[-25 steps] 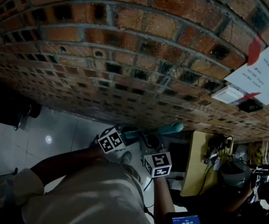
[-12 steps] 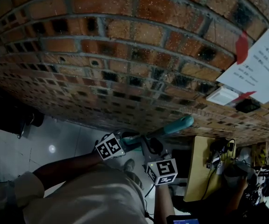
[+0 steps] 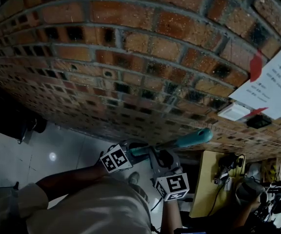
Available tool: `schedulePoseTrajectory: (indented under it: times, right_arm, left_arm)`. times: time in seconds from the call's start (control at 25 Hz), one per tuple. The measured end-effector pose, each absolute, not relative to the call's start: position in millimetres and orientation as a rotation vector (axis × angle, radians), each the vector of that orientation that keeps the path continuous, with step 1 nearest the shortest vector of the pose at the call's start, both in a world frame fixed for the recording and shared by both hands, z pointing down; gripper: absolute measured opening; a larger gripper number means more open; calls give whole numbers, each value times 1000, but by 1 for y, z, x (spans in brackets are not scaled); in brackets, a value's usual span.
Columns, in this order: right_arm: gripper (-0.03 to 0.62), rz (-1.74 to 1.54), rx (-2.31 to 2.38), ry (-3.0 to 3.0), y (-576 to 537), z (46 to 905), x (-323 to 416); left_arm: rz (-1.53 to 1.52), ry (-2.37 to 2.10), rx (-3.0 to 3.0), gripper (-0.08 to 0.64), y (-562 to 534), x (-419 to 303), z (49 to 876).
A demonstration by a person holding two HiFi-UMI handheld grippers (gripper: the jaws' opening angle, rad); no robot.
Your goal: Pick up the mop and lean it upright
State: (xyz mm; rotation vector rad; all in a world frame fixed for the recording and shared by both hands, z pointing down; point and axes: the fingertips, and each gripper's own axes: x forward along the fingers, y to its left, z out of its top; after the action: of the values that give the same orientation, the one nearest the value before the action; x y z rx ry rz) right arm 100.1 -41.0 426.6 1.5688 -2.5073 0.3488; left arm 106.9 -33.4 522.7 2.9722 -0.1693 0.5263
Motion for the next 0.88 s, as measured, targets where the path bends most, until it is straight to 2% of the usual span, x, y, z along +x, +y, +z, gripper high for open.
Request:
schedulePoseTrajectory:
  times: [0.88]
  right_arm:
    - [109,365,1676,-2433,-42,423,126]
  left_arm:
    - [469,-167,2987,169,-36,86,505]
